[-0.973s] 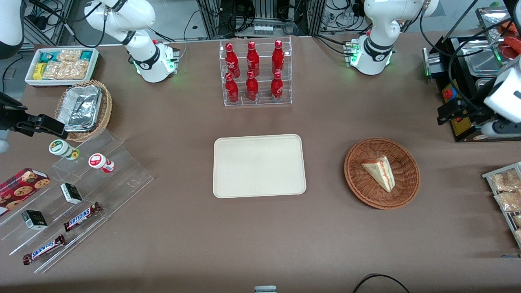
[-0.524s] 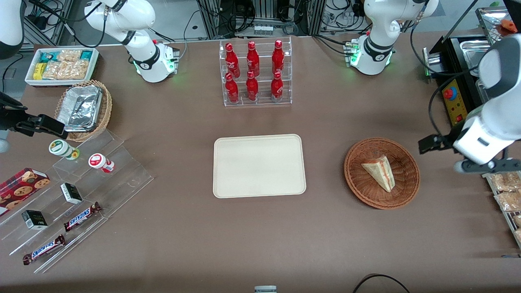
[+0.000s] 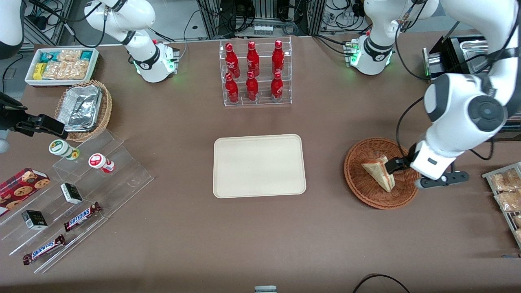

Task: Place sandwich from basket to tray
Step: 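Move the left gripper over the wrapped sandwich in the wicker basket, then lower the left gripper and close it on the sandwich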

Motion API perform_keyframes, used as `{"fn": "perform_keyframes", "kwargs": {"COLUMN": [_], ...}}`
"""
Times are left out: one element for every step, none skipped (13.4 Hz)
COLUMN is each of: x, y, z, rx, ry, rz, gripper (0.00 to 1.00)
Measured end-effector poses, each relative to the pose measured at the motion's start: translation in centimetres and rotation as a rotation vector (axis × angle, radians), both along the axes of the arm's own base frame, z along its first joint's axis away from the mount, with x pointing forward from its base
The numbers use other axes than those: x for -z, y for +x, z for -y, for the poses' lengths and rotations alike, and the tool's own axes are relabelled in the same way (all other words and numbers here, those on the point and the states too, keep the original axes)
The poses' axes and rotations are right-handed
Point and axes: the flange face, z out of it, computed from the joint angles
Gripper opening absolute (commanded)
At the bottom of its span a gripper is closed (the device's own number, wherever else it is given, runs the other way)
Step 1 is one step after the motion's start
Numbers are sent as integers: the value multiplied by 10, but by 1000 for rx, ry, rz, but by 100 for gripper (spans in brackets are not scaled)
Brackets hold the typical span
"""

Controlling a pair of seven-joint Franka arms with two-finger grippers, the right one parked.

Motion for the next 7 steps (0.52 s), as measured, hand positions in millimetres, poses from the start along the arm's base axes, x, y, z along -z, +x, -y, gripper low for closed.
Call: {"fn": "perform_keyframes", "kwargs": {"x": [12, 24, 34, 44, 53, 63, 73], "y": [-4, -8, -11, -15, -18, -23, -28], "z": [0, -1, -1, -2, -2, -3, -3], "rx": [-35, -68, -110, -156, -189, -206, -217], "ry": [-2, -3, -6, -10, -14, -18, -21], "rz": [1, 4, 10, 20, 30, 39, 47], "gripper": [100, 100, 100, 100, 100, 100, 100]}}
